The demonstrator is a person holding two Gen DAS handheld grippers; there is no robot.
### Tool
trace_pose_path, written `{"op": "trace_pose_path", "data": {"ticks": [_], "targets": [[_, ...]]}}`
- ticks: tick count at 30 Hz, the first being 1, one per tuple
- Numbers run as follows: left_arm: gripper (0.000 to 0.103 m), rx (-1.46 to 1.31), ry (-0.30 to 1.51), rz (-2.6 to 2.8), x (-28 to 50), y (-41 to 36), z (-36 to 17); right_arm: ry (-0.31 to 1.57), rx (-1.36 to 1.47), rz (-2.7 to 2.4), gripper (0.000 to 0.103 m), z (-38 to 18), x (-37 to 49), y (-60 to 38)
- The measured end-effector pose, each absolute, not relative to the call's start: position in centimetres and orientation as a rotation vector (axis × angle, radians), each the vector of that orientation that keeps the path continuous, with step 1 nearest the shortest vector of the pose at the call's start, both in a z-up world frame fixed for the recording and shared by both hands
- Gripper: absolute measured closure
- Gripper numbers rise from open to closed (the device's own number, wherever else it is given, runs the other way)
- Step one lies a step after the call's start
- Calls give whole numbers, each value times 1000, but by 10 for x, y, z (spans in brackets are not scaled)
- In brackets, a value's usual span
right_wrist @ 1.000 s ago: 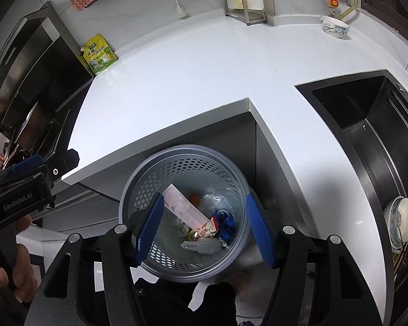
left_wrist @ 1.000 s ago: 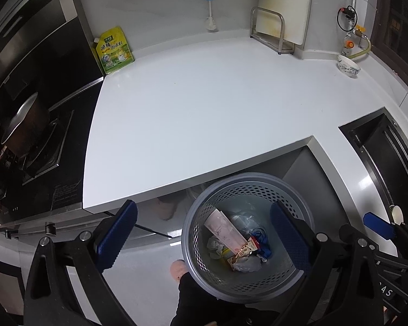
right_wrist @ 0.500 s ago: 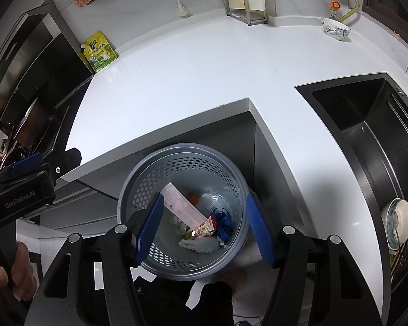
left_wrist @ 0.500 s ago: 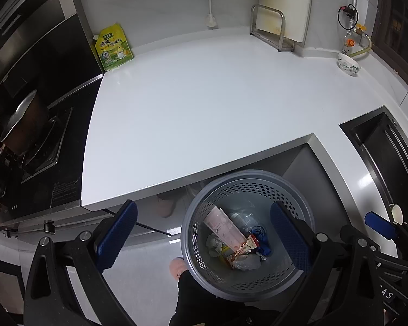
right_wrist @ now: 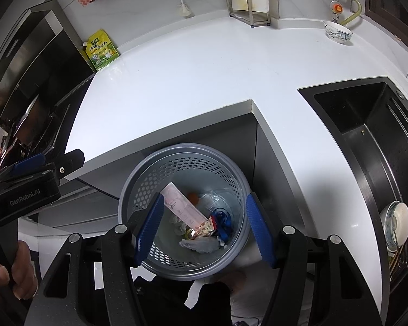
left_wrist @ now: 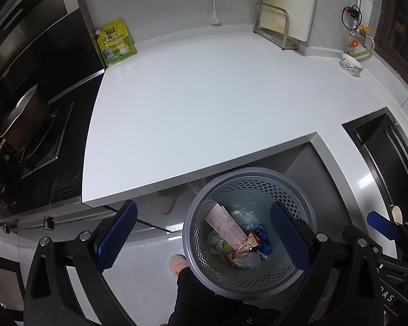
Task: Collect trash
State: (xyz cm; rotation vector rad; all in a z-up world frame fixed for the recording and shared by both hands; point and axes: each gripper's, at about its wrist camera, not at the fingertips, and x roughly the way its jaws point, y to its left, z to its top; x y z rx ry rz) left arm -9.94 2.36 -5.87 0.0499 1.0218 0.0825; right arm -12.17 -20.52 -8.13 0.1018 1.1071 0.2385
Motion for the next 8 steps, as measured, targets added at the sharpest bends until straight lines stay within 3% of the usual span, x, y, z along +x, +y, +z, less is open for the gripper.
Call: {"op": "trace_pose_path", "data": {"ticks": [8], "targets": [[7, 61, 1016, 92, -101, 24, -58, 1111, 102, 238, 43, -82, -121, -204]]}}
